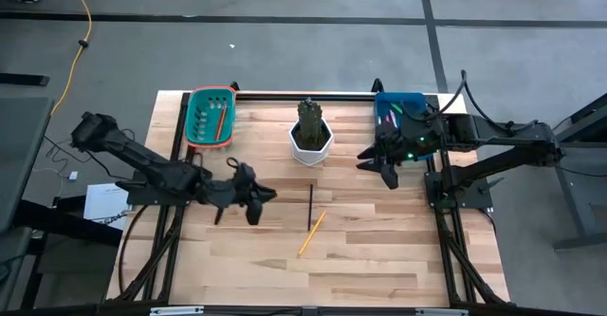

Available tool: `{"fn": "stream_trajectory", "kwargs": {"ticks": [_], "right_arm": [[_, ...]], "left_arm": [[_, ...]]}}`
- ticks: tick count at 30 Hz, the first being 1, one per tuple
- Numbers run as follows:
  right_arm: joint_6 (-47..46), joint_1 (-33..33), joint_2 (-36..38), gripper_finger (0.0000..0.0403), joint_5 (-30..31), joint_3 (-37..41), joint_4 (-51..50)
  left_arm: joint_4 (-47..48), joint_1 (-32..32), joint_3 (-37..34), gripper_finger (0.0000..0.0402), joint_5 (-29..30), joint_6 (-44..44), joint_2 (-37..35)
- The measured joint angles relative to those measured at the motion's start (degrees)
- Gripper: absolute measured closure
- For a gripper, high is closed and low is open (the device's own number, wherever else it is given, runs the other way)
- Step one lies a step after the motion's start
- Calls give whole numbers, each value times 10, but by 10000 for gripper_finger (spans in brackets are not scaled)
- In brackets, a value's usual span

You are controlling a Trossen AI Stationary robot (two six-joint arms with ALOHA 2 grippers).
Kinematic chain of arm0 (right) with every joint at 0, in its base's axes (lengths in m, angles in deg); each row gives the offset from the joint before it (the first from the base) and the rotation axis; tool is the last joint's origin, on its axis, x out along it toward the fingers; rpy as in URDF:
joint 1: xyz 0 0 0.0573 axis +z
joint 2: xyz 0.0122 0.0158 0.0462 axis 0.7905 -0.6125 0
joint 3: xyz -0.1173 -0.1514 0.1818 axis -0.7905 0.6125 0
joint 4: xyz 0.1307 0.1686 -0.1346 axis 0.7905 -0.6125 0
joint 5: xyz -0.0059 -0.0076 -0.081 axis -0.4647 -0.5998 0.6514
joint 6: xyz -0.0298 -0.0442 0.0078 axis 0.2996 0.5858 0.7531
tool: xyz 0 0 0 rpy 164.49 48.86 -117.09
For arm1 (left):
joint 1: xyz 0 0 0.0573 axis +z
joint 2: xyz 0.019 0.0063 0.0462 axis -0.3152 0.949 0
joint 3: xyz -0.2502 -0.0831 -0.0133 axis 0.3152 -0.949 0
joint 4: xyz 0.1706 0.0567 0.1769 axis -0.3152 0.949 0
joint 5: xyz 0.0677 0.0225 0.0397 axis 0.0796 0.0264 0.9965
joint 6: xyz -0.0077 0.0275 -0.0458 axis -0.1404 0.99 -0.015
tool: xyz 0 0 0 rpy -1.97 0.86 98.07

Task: Sort pens & pencils
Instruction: Put the yellow pencil into the green bin

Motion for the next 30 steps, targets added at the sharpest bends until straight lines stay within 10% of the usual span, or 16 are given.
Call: {"fn": "stream_trajectory", "kwargs": {"ticks": [11, 30], "right_arm": [[39, 0, 1, 267, -34, 8, -18], [37, 53, -154, 267, -133, 77, 142]], "left_arm": [[-38, 0, 72, 355, -21, -3, 136], [110, -43, 141, 355, -97, 11, 152]]}}
